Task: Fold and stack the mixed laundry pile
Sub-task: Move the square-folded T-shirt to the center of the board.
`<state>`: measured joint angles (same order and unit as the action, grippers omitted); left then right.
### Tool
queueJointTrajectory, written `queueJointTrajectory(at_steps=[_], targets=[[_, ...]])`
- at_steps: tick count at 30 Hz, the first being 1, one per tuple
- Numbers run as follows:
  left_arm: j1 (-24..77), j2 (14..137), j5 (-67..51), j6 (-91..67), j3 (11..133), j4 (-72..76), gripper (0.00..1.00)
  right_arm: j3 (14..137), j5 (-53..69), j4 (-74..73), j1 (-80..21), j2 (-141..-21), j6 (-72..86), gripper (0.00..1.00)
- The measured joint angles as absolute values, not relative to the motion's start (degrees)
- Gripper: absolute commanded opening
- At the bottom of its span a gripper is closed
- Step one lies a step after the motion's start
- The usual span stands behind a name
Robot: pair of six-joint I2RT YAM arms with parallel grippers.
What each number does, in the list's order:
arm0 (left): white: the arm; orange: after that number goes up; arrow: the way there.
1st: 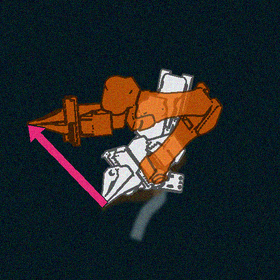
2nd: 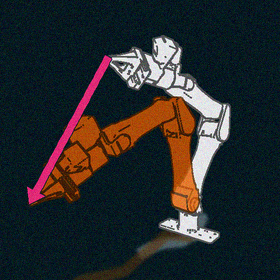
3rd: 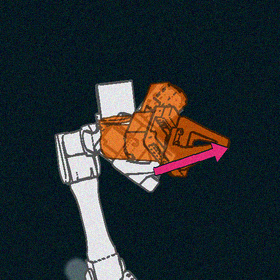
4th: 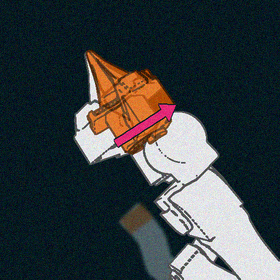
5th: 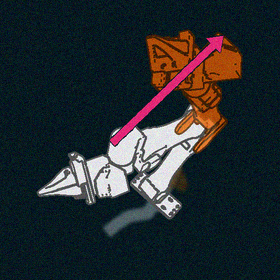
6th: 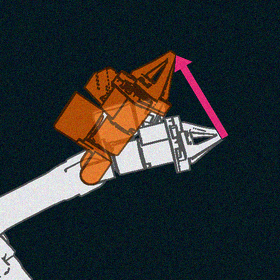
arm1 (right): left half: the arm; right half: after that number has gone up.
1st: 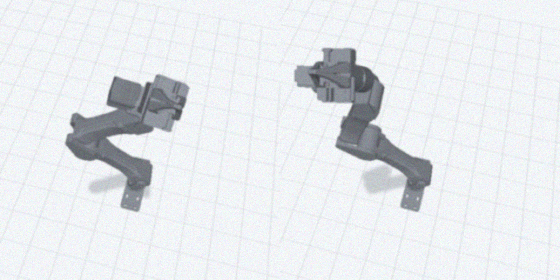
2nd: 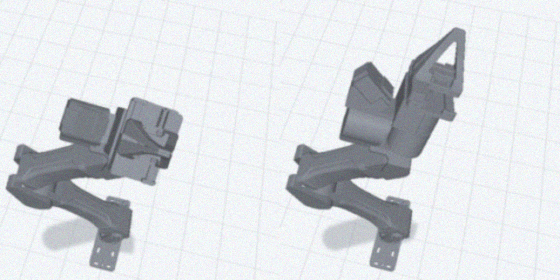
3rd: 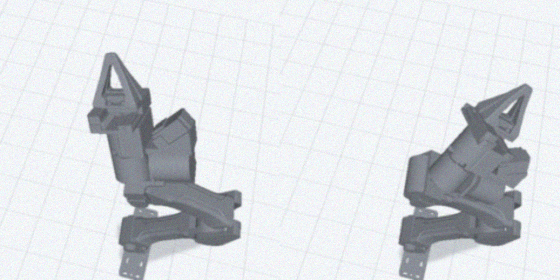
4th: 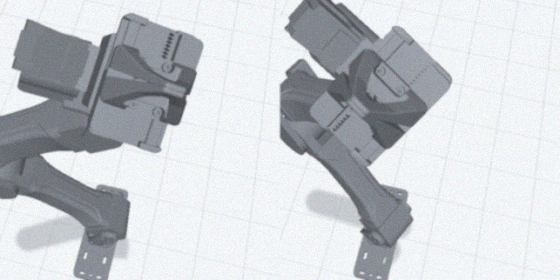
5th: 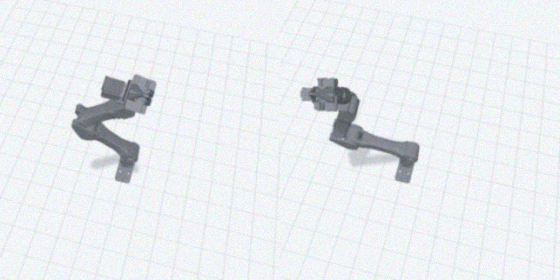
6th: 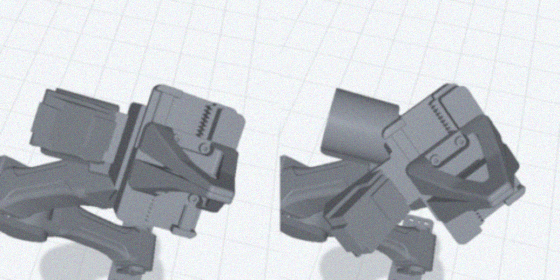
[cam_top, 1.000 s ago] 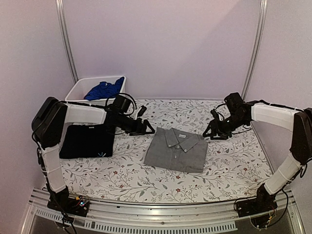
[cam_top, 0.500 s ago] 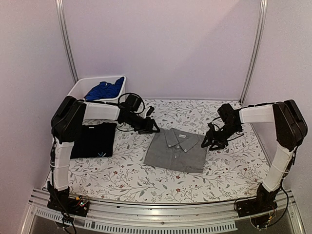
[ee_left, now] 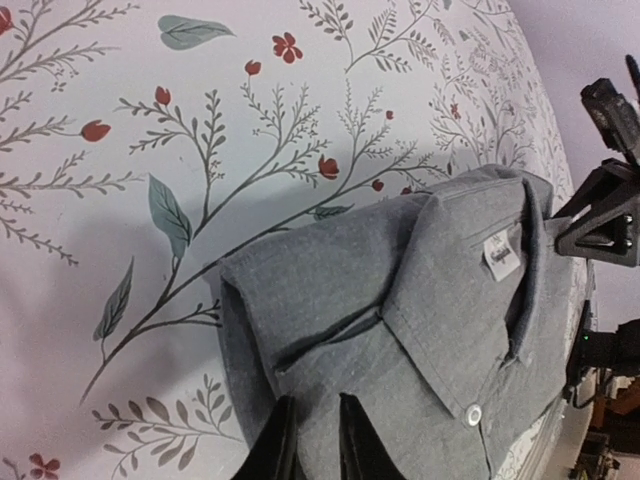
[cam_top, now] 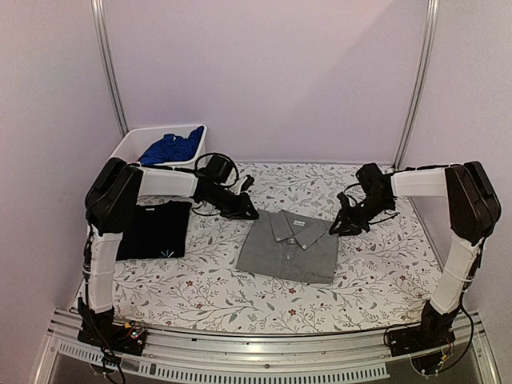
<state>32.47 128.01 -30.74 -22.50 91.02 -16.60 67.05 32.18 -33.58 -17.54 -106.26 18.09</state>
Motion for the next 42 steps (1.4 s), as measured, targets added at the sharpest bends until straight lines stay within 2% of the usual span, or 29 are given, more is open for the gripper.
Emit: queueJointTrajectory(at_steps=[4,11,12,14,16,18,20,27,42], targets=[[32.47,128.01,-31.51,-22.52,91.02,-16.53,0.02,67.83,33.34,-33.32,-17.54,-106.26,17.12,0.08],[32.47,128.01,-31.83,-22.35,91.02,-16.56,0.02,67.90,34.30,-33.26,-17.54,-106.26,16.71,0.00],[32.47,128.01,-31.81,-22.35,91.02,-16.56,0.05,67.90,34.39,-33.26,-17.54,-106.26,16.67,0.00],[32.47,128.01,-31.81,-22.48,91.02,-16.53,0.23,67.90,34.46,-33.23,-17.54,-106.26,16.62,0.00],[32.47,128.01,-31.73,-22.85,91.02,-16.58,0.29,67.90,34.50,-33.23,-17.54,-106.26,16.62,0.00],[32.45,128.07,-31.53,-22.59,91.05,-16.62,0.30,67.90,34.57,-33.23,-17.54,-106.26,16.62,0.00],[32.45,128.31,-31.27,-22.63,91.05,-16.62,0.28,67.90,34.65,-33.21,-17.54,-106.28,16.62,0.00],[32.45,129.38,-31.27,-22.46,91.05,-16.64,0.00,67.90,34.72,-33.15,-17.54,-106.28,16.62,0.00],[32.10,125.93,-29.12,-21.69,88.42,-15.70,0.00,70.78,34.26,-33.41,-17.54,-106.26,14.81,0.00]])
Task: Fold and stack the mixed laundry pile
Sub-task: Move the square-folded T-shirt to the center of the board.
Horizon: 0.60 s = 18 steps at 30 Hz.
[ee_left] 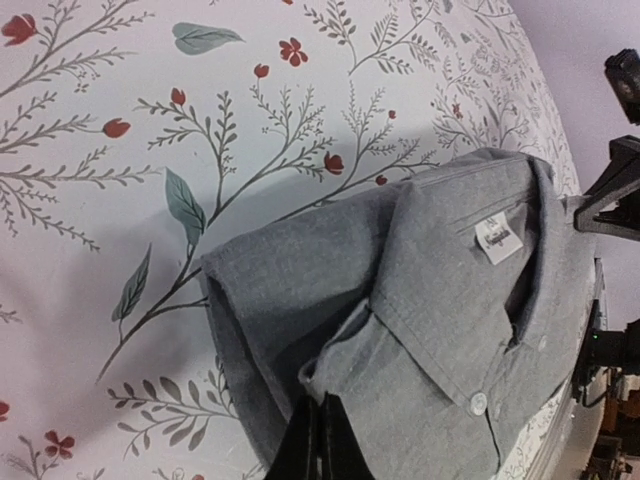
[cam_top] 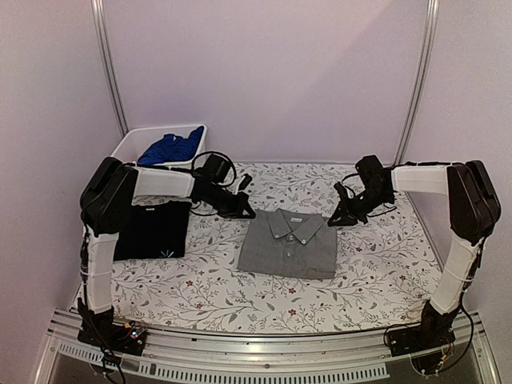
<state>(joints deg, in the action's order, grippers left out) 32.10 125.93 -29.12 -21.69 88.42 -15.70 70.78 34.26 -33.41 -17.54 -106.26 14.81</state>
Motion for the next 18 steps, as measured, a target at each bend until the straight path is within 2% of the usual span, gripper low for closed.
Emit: queueJointTrajectory(at_steps=[11,18], targets=[[31.70,124.33,-28.60,-21.71,85.56,-11.40,0.00,74.41,31.73,-33.78,-17.56,-106.59,11.53,0.00],[30.85,124.40,-27.09,-23.46,84.36,-8.93,0.00,76.18,30.09,-30.48,-17.56,-111.79,10.46,0.00]])
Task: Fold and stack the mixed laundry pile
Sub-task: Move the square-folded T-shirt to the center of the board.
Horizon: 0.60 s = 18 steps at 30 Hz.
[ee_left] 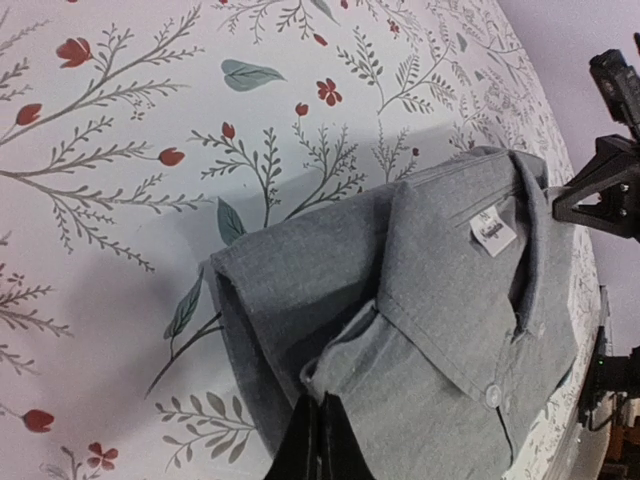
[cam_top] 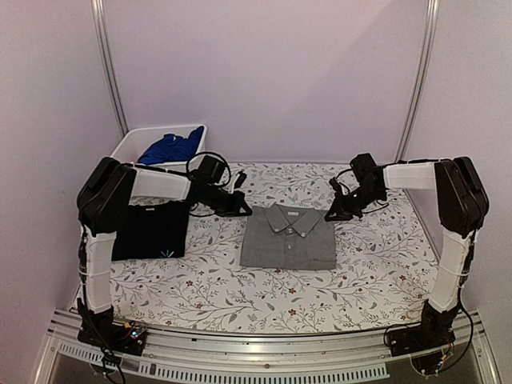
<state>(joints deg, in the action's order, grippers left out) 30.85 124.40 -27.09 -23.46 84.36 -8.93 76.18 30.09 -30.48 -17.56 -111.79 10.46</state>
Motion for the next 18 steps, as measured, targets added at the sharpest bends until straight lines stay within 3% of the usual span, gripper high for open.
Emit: queueJointTrajectory(at_steps=[5,10,12,18], targets=[[30.44,125.56,-25.32,-24.56,84.36,-7.33,0.00,77.12,29.23,-27.33,-17.56,-116.29,10.61,0.04],[30.39,128.09,-23.53,-25.06,84.36,-7.33,0.00,78.81,28.80,-24.93,-17.56,-118.61,11.35,0.47],[30.30,128.40,-23.07,-25.17,84.36,-7.35,0.00,79.50,28.69,-24.99,-17.54,-118.69,11.33,0.59],[29.95,128.40,-22.24,-25.78,84.14,-7.07,0.00,79.75,28.51,-27.57,-17.54,-113.06,11.20,0.64]])
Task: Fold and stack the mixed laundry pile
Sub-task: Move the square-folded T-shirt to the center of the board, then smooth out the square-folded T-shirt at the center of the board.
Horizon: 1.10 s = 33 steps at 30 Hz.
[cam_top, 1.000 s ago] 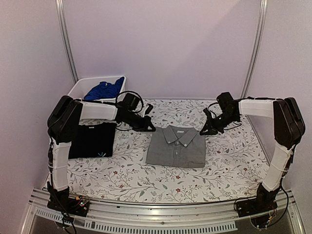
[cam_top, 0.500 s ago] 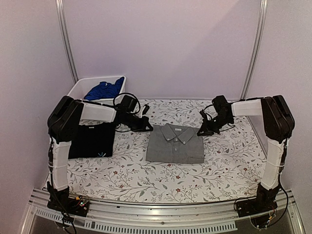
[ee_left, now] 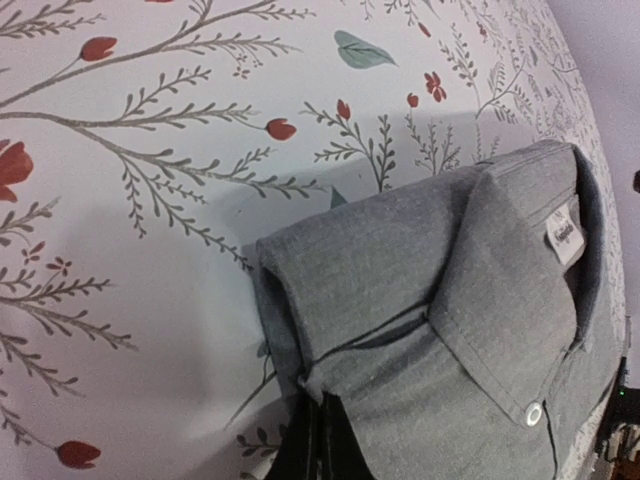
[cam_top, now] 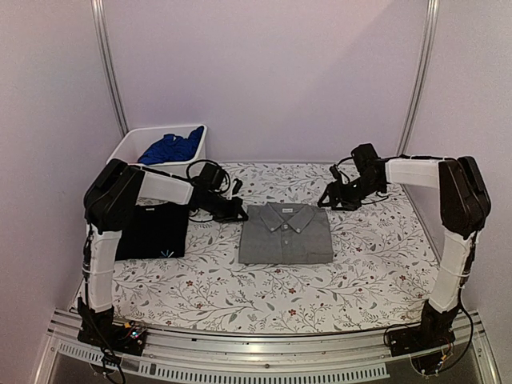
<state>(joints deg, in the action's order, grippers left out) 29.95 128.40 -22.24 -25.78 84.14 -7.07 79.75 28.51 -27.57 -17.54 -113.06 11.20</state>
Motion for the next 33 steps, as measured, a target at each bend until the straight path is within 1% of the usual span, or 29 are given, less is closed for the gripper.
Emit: queueJointTrajectory(at_steps=[3,6,8,12,15,18,22,25,28,29,31,33], targets=[[29.82,128.40,-22.35,-26.17,83.99,-6.79,0.00,77.21,32.47,-26.63,-17.54,-106.26,11.62,0.61],[29.74,128.40,-22.46,-26.48,83.90,-6.68,0.00,70.30,41.95,-20.80,-17.89,-99.26,14.66,0.60],[29.71,128.40,-22.52,-26.63,83.90,-6.68,0.00,66.15,48.80,-16.29,-18.79,-98.00,17.41,0.60],[29.65,128.40,-22.70,-26.65,83.88,-6.70,0.00,60.64,59.18,-8.91,-22.31,-102.69,21.78,0.60],[29.63,128.40,-22.76,-26.63,83.85,-6.70,0.00,58.08,63.64,-4.82,-23.90,-107.74,24.56,0.59],[29.58,128.40,-22.85,-26.63,83.72,-6.59,0.00,57.12,65.47,-2.00,-23.86,-112.22,26.20,0.59],[29.54,128.35,-22.92,-26.65,83.31,-5.96,0.00,56.82,65.04,-1.04,-21.10,-117.08,26.72,0.57],[29.47,128.14,-23.03,-26.70,82.65,-5.13,0.00,59.07,66.32,-3.70,-19.70,-119.31,24.77,0.56],[29.28,127.66,-22.76,-26.70,82.04,-4.97,0.00,62.67,65.14,-7.66,-19.59,-120.44,22.41,0.55],[29.15,127.35,-22.59,-26.70,81.67,-5.02,0.06,64.25,63.77,-9.32,-19.59,-120.55,21.56,0.55],[28.88,126.69,-22.22,-26.92,80.95,-5.21,0.30,66.89,60.77,-11.77,-19.59,-120.57,19.86,0.55],[28.69,125.64,-22.24,-26.83,80.07,-5.15,0.56,69.28,57.36,-13.61,-19.62,-120.29,18.17,0.55]])
